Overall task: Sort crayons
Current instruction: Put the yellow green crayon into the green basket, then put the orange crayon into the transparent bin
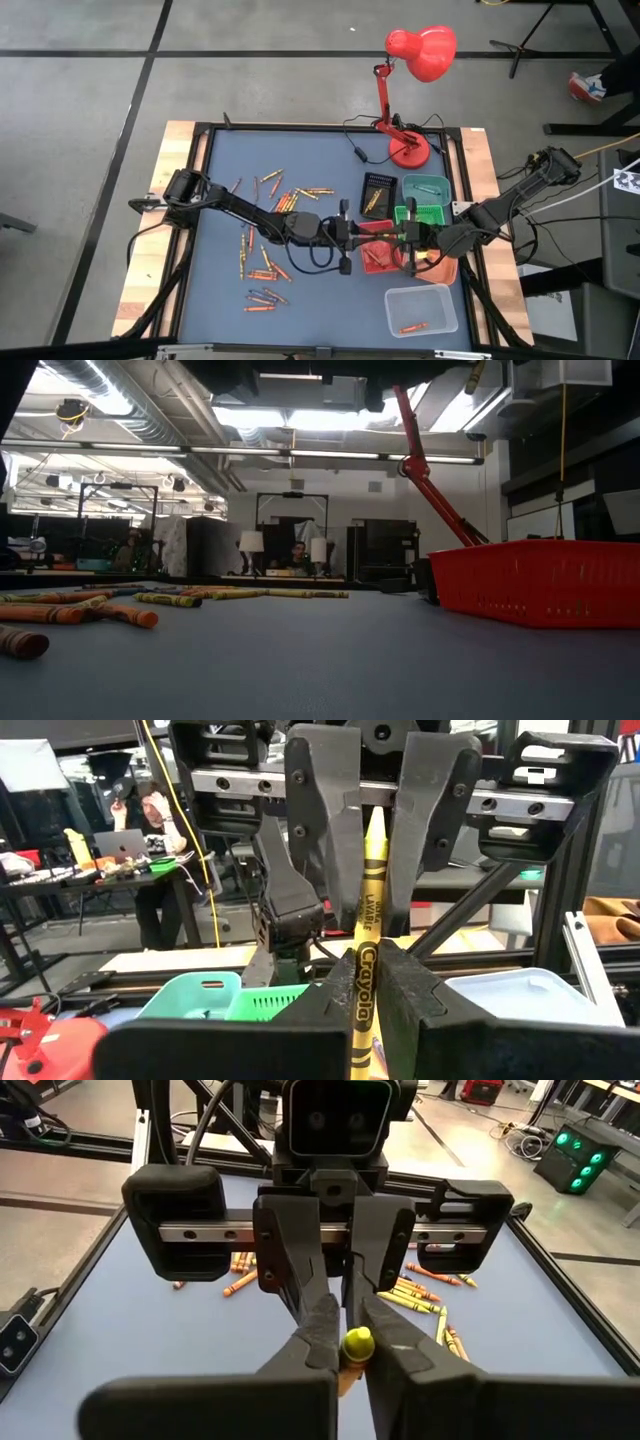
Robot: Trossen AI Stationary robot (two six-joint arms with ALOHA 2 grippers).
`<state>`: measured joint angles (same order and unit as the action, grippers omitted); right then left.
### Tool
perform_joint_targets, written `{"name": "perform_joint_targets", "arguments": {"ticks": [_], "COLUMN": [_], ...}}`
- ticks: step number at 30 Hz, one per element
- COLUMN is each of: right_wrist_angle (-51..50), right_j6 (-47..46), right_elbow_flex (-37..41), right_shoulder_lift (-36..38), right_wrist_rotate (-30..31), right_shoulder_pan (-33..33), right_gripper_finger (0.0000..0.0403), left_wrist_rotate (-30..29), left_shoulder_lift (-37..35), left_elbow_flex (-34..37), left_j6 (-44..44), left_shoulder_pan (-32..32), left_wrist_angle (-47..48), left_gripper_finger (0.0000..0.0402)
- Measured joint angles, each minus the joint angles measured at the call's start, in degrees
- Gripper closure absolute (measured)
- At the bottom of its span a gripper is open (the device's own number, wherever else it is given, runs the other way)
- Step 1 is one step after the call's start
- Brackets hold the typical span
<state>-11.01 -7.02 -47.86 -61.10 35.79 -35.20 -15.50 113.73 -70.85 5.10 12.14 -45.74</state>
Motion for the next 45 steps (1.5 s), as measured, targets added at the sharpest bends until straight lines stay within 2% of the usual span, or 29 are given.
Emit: {"name": "perform_joint_targets", "arguments": {"ticks": [4, 9, 12, 19, 25, 30, 45], "right_wrist_angle": [-0.9, -7.2, -14.1, -37.1, -50.9, -54.2, -54.3], "right_j6": [0.0, -1.4, -5.4, -21.5, -26.0, -26.1, -25.8], "right_elbow_flex": [0.0, 0.0, 0.0, 0.0, 0.0, 0.0, 0.0], "right_shoulder_lift": [0.1, 1.3, 2.8, 4.7, 4.5, 4.5, 4.5], "right_wrist_rotate": [-0.3, -0.4, -0.4, -1.7, -5.0, -5.9, -8.4], "right_shoulder_pan": [0.0, 0.0, 0.0, 0.0, 0.0, 0.0, 0.0], "right_gripper_finger": [0.0372, 0.039, 0.0389, 0.037, 0.038, 0.0363, 0.0321], "left_wrist_rotate": [-0.2, -1.7, -2.0, -2.0, -2.0, -2.0, -4.6], "left_shoulder_lift": [0.0, 0.0, 0.0, 0.0, 0.0, 0.0, -0.1], "left_elbow_flex": [0.0, 0.0, 0.0, 0.0, 0.0, 0.0, 0.0], "left_j6": [-0.2, -0.2, -0.2, -0.2, -0.2, -0.2, -0.4], "left_shoulder_pan": [0.0, 0.0, 0.0, 0.0, -0.1, -0.4, -0.5], "left_wrist_angle": [0.1, 1.7, 3.7, 7.4, 7.7, 7.7, 8.2], "left_gripper_finger": [0.0363, 0.0324, 0.0312, 0.0311, 0.0311, 0.0311, 0.0311]}}
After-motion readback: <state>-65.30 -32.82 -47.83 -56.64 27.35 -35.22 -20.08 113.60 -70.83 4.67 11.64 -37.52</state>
